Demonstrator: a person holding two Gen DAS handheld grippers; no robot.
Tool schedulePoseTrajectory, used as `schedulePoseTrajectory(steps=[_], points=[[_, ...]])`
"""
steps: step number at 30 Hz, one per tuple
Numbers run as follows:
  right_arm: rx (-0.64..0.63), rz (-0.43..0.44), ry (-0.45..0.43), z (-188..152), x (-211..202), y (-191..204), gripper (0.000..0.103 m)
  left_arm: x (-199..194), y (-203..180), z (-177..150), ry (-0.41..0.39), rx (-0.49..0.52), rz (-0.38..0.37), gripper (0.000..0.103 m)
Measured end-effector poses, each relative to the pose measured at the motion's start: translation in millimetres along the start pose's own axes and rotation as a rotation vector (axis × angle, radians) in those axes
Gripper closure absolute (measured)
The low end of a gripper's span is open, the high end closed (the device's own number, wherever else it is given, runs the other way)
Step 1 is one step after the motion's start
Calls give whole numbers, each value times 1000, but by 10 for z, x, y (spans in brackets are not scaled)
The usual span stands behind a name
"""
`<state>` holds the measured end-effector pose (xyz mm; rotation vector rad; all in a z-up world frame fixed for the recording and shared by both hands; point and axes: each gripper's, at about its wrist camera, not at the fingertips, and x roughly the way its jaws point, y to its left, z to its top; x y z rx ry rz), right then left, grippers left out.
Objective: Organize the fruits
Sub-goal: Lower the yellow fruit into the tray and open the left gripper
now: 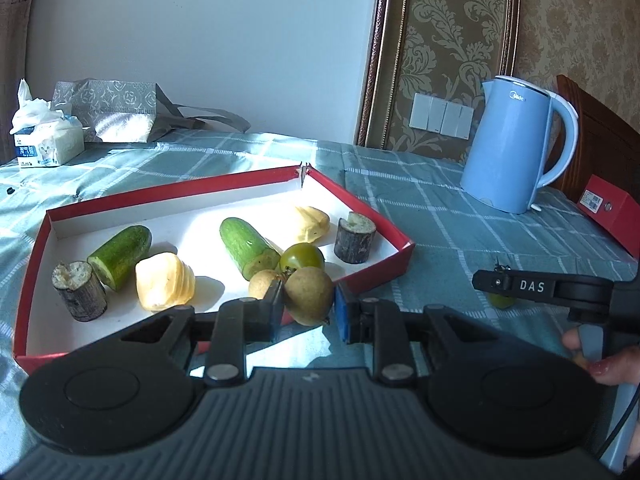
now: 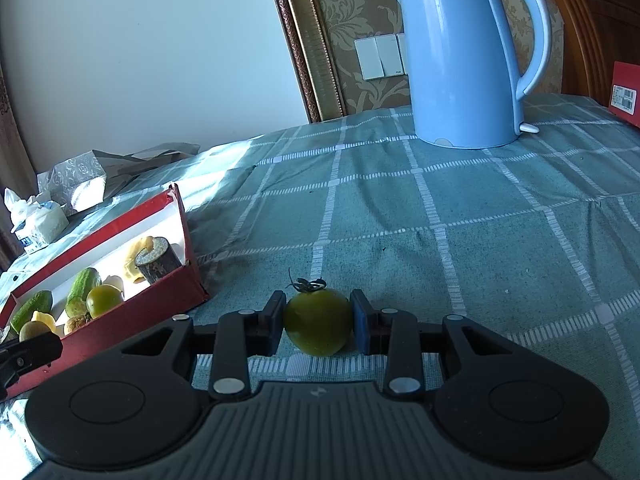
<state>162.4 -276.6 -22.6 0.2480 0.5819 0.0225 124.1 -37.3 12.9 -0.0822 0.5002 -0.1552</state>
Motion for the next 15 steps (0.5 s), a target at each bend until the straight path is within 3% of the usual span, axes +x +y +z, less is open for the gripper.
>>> schedulePoseTrajectory(steps=[15], points=[[-1, 0, 2, -4, 5, 4, 70, 466, 785, 443, 28, -75, 144, 79]])
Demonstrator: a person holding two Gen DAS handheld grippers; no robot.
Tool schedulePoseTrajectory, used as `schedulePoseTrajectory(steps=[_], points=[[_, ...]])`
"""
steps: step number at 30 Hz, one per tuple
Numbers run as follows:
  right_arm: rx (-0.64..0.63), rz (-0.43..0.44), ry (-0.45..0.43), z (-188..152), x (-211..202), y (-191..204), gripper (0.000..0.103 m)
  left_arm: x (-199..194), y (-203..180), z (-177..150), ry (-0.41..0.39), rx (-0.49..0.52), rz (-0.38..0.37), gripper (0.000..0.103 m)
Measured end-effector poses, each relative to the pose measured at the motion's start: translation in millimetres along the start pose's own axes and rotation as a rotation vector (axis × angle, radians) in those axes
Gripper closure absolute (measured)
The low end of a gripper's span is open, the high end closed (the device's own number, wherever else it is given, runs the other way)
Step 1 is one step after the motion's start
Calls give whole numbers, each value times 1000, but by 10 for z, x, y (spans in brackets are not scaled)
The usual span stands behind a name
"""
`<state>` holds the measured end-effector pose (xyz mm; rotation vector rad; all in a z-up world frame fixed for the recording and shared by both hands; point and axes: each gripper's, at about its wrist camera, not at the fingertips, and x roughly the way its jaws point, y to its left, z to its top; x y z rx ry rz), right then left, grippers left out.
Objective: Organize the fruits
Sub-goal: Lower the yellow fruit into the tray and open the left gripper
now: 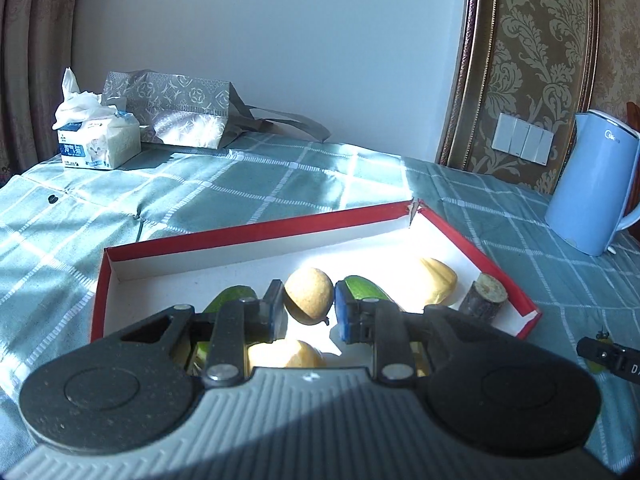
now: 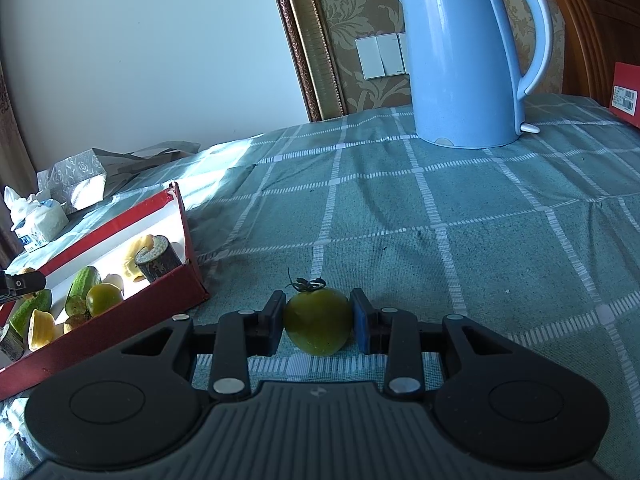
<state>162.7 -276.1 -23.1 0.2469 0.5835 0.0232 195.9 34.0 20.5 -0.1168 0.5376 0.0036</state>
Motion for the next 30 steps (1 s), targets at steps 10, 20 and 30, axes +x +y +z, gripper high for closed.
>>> schedulePoseTrajectory(steps=[10, 20, 30], points=[[-1, 0, 1, 2, -1, 2, 70, 173, 134, 25, 15, -32, 14, 79], [-1, 0, 1, 2, 0, 0, 70, 331, 111, 30, 36, -30, 4, 79], [1, 1, 1, 0, 1, -1, 70, 213, 109, -45, -21, -19, 17, 54]])
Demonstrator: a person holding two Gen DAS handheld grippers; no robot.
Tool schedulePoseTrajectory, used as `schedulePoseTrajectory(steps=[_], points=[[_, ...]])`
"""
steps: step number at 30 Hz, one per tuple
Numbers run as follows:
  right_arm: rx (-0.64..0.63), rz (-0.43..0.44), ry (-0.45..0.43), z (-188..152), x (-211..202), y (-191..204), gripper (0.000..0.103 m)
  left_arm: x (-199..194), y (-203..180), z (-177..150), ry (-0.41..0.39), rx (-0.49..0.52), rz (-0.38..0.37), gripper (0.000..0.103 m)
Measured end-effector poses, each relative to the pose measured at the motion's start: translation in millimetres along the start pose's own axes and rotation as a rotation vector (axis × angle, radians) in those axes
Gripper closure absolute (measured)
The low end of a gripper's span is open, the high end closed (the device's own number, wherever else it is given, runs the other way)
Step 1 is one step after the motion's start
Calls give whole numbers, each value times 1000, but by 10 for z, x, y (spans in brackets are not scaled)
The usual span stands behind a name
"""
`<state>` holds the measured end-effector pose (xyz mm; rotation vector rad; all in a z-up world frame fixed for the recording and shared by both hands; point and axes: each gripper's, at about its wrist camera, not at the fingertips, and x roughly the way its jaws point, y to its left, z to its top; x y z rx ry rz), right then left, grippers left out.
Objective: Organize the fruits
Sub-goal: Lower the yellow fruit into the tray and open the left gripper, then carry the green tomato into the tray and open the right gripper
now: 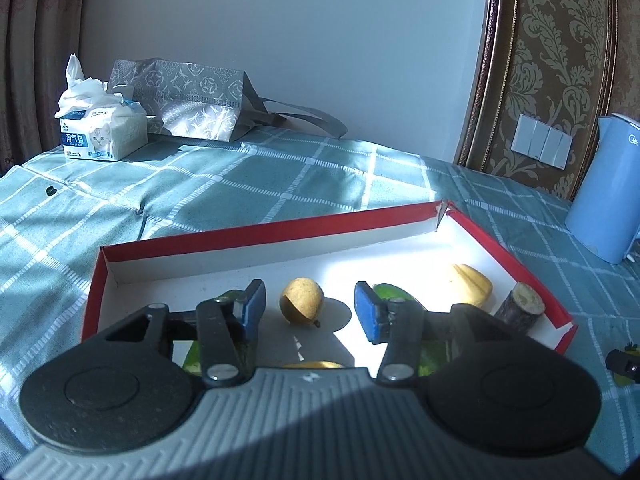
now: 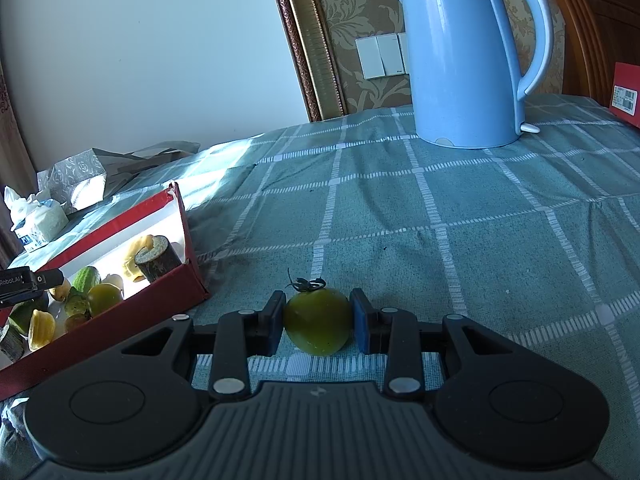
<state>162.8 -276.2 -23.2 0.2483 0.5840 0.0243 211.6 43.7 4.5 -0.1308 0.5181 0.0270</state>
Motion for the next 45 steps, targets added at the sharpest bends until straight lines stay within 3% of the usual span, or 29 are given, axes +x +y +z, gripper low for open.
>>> schedulePoseTrajectory(steps=[2, 5, 8, 12, 17, 28, 33, 45], points=[[0, 0, 0, -2, 0, 6, 70, -78, -16, -26, -27, 3, 11, 46], [-1, -1, 0, -2, 0, -1, 70, -248, -78, -85, -91, 32, 52, 17], [-1, 0, 0, -4, -1, -1, 70, -379, -172, -161, -123, 84, 63, 10], [3, 3, -3, -5, -5, -5, 70, -479, -299, -284, -107, 151, 75, 1], [-14, 34, -25, -8, -35, 40, 69, -591, -398, -427, -80, 185, 68, 0], [-21, 88, -64, -8, -91, 70, 69, -804, -513, -639, -29, 207, -37, 0], [-35, 152, -75, -33, -123, 125, 69, -808, -513, -684, 1, 204, -39, 0], [-87, 248, -96, -33, -174, 398, 69, -917, -564, -775, -25, 264, -2, 0]])
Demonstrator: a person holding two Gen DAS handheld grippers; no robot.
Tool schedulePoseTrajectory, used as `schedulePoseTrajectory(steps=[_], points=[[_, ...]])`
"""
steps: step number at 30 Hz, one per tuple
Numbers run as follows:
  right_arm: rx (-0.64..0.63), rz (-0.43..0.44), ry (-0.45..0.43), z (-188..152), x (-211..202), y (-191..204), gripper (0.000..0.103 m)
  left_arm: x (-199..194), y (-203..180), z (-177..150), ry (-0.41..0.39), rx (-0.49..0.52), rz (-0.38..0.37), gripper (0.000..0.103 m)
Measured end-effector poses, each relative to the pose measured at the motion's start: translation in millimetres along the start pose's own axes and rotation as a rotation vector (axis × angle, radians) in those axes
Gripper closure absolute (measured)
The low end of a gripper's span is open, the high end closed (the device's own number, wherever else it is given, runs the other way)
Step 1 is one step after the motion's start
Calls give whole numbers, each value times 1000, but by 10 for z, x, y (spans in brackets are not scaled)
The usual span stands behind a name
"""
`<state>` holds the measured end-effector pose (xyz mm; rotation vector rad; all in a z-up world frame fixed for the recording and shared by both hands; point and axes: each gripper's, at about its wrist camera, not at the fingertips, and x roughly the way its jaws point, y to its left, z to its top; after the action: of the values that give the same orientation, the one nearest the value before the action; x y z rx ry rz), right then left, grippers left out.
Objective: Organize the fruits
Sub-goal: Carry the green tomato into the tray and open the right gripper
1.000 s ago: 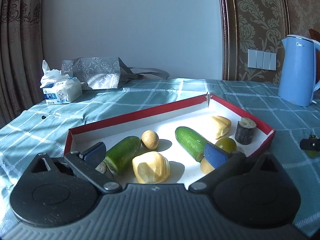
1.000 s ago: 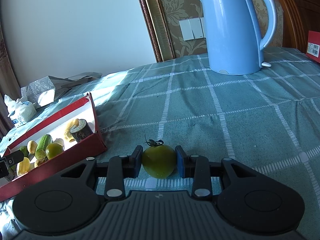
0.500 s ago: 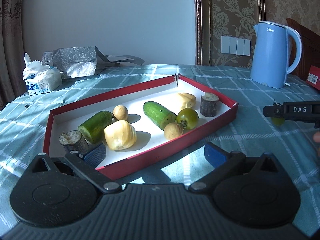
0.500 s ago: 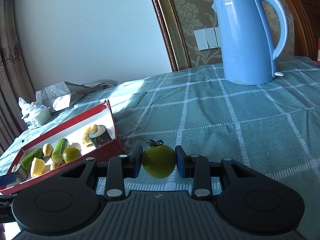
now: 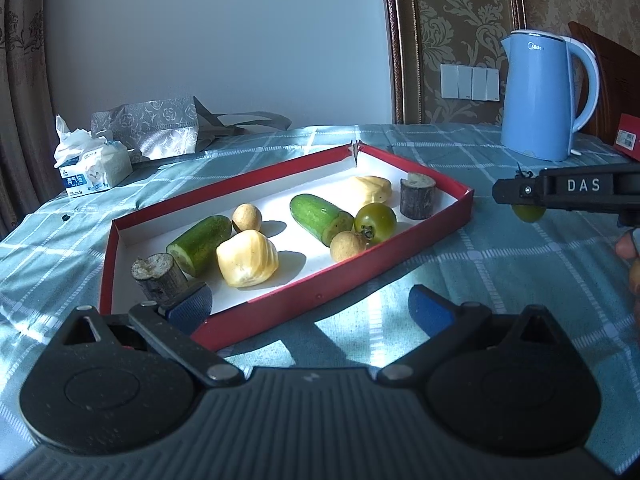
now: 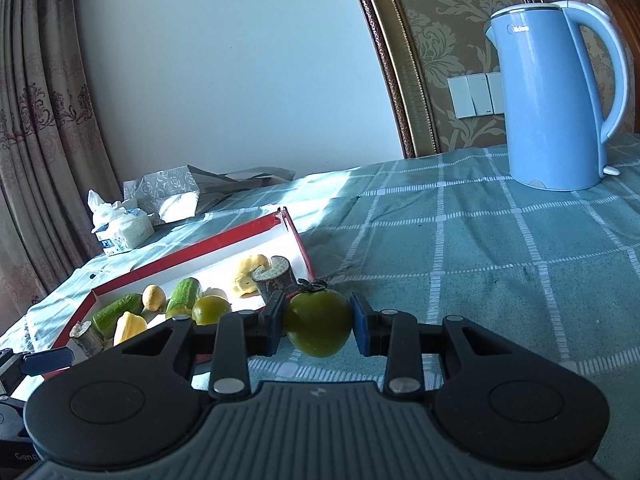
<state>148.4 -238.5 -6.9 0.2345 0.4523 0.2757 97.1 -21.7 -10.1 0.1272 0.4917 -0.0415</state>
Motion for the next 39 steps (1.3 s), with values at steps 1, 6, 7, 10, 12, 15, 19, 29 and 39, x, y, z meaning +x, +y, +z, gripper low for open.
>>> schedulePoseTrajectory(steps=[1, 6, 7, 10, 12, 15, 19, 29, 39], points=[[-10, 5, 9, 18, 32, 41, 69, -3, -12, -5, 1, 8, 2, 0], [-97, 37, 45, 157, 238, 340, 69, -19, -35, -24, 6, 27, -2, 0], [-120, 44, 57, 189, 297, 413, 69, -20, -38, -27, 7, 30, 0, 0], [-166, 61, 91, 281, 487, 578, 69, -17, -66, -39, 11, 49, 15, 0], [-189, 78, 118, 353, 619, 674, 69, -13, -81, -49, 17, 62, 39, 0], [-210, 97, 161, 443, 814, 784, 69, -30, -32, -63, 23, 51, 49, 0], [-210, 115, 212, 546, 1113, 885, 69, -77, 36, -110, 37, 24, 81, 0], [-230, 79, 280, 605, 1599, 1080, 69, -114, 193, -118, 33, -81, 78, 0], [-189, 54, 251, 630, 1661, 1090, 69, -123, 210, -121, 27, -95, 67, 0]])
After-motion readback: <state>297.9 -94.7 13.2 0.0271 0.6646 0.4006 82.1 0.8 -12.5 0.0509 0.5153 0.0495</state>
